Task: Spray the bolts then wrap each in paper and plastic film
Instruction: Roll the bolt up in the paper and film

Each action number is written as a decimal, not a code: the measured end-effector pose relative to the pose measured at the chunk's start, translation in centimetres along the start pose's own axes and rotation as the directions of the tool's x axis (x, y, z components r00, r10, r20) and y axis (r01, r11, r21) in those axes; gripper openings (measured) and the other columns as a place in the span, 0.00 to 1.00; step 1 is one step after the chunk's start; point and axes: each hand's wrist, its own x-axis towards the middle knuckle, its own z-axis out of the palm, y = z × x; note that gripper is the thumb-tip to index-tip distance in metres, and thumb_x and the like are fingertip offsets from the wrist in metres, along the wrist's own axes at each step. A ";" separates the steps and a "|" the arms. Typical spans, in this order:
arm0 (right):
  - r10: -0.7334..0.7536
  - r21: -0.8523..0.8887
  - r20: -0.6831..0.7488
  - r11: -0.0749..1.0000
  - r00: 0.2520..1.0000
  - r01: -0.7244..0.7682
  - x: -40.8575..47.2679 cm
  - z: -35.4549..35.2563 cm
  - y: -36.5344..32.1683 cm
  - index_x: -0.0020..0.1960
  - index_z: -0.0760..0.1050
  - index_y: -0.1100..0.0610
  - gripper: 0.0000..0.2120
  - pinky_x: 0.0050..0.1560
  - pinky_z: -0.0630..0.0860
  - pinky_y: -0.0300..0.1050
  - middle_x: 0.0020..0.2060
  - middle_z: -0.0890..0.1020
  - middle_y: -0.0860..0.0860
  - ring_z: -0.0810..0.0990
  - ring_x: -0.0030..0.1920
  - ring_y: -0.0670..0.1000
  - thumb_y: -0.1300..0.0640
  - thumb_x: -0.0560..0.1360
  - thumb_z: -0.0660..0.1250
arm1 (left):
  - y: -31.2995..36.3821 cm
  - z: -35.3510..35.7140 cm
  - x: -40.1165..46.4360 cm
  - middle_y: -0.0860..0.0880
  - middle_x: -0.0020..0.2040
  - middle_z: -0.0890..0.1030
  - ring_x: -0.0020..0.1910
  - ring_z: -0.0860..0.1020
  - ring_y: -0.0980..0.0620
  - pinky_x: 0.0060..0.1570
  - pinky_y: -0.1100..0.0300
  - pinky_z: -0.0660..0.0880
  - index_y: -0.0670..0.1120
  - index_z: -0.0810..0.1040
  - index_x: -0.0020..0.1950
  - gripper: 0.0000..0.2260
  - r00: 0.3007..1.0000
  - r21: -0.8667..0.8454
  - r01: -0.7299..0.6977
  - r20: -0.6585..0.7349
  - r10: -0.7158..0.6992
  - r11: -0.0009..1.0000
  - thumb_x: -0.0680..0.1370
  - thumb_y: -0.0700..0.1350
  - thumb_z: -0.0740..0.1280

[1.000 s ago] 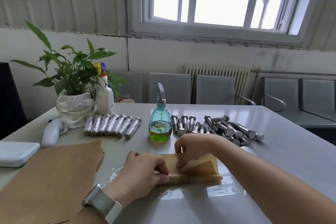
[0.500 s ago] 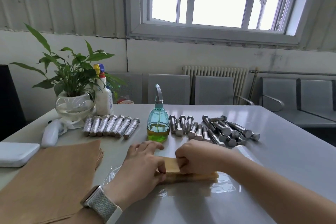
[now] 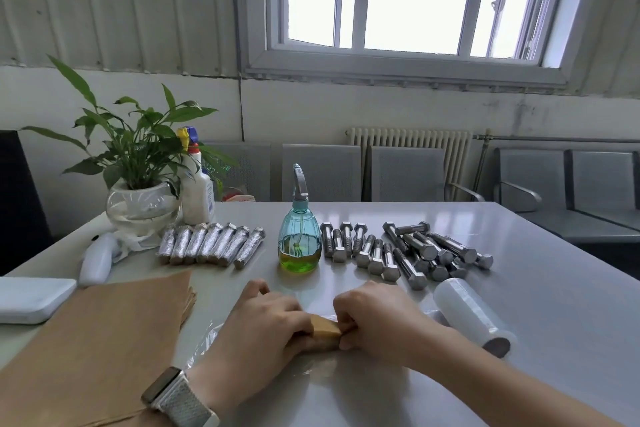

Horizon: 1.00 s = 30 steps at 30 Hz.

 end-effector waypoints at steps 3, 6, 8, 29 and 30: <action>0.019 -0.006 -0.028 1.000 0.999 -0.019 -0.4 0.1 -0.4 0.53 0.77 0.50 0.11 0.38 0.61 0.46 0.50 0.81 0.51 0.77 0.52 0.55 0.50 0.72 0.72 | 0.0 0.0 -0.4 0.59 0.35 0.80 0.34 0.78 0.58 0.48 0.59 0.63 0.55 0.81 0.42 0.10 0.994 -0.003 -0.092 -0.058 0.092 0.996 0.75 0.56 0.62; 0.040 -0.006 -0.063 0.999 0.997 -0.040 -0.7 0.3 -0.7 0.54 0.77 0.50 0.10 0.39 0.60 0.46 0.50 0.82 0.52 0.78 0.52 0.56 0.50 0.73 0.70 | -0.2 0.1 -0.6 0.60 0.37 0.82 0.36 0.79 0.59 0.50 0.61 0.64 0.55 0.78 0.55 0.13 0.992 -0.046 -0.096 -0.085 0.092 0.994 0.72 0.54 0.70; 0.024 -0.023 -0.089 0.999 0.996 -0.026 -1.2 0.5 -0.9 0.54 0.77 0.50 0.09 0.39 0.60 0.46 0.50 0.82 0.52 0.78 0.52 0.57 0.50 0.75 0.67 | -0.3 0.1 -0.5 0.61 0.38 0.83 0.38 0.80 0.60 0.51 0.61 0.64 0.55 0.79 0.56 0.17 0.996 -0.073 -0.062 -0.071 0.057 0.995 0.69 0.54 0.74; -0.212 -0.224 -0.558 0.970 0.803 0.100 -4.3 4.7 -1.0 0.34 0.73 0.49 0.05 0.28 0.72 0.40 0.29 0.77 0.44 0.77 0.31 0.49 0.56 0.66 0.61 | -0.1 -0.2 1.9 0.63 0.39 0.79 0.41 0.74 0.65 0.57 0.62 0.61 0.57 0.77 0.45 0.13 0.925 -0.160 0.324 0.258 -0.277 0.932 0.72 0.64 0.67; -0.210 -0.204 -0.550 0.972 0.808 0.113 -4.3 4.7 -0.9 0.34 0.73 0.49 0.04 0.29 0.73 0.40 0.29 0.77 0.43 0.77 0.32 0.48 0.56 0.66 0.65 | -0.1 -0.1 1.8 0.64 0.39 0.78 0.40 0.72 0.66 0.57 0.62 0.61 0.57 0.77 0.46 0.12 0.936 -0.158 0.300 0.237 -0.259 0.941 0.73 0.63 0.67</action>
